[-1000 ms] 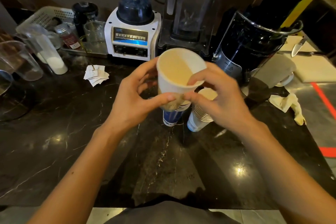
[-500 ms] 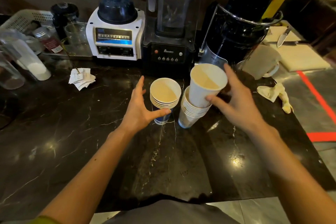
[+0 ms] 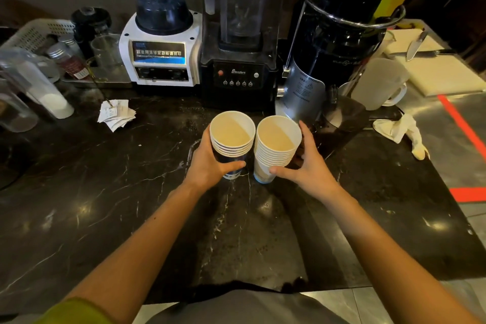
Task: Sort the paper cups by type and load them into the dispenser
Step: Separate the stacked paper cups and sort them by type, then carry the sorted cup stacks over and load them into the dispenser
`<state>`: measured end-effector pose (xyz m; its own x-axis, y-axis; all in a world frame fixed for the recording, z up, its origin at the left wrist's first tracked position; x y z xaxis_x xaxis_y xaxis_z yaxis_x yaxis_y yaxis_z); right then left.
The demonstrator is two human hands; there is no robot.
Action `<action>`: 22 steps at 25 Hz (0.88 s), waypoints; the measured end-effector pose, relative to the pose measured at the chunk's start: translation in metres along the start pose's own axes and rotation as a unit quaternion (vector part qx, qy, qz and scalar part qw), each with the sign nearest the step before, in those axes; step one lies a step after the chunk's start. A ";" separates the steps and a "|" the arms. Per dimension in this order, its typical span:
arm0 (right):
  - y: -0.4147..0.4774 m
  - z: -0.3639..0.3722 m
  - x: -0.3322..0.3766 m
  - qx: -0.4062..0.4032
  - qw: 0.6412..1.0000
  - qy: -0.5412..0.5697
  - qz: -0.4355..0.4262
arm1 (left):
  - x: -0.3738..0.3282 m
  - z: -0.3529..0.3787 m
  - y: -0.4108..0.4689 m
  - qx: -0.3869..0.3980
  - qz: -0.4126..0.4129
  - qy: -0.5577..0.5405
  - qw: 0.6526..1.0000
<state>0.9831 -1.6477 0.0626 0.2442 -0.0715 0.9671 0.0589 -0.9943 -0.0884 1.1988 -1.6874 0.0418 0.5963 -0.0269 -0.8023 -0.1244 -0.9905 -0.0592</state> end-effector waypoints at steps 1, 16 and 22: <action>0.002 0.002 -0.005 -0.008 1.000 0.004 -0.003 | 0.001 0.002 -0.002 -0.006 -0.016 -0.002 1.000; -0.073 -0.093 0.000 -0.152 0.985 0.068 -0.047 | -0.092 0.047 -0.032 -0.002 0.047 0.004 0.999; -0.174 -0.141 -0.005 -0.319 0.944 0.079 -0.044 | -0.146 0.121 -0.043 0.130 0.137 0.000 0.982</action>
<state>0.8351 -1.4858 0.1064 0.1143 0.0526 0.9921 -0.5342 -0.8387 0.1060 1.0213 -1.6242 0.0900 0.5119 -0.2879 -0.8094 -0.4780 -0.8783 0.0101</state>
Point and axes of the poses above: each hand's wrist, its own y-axis towards the middle knuckle, its own z-axis out of the palm, x = y × z, the point moved 10 cm from there along y, towards the middle knuckle, and after that the axes turned 13 degrees about y, right-handed, at the moved point
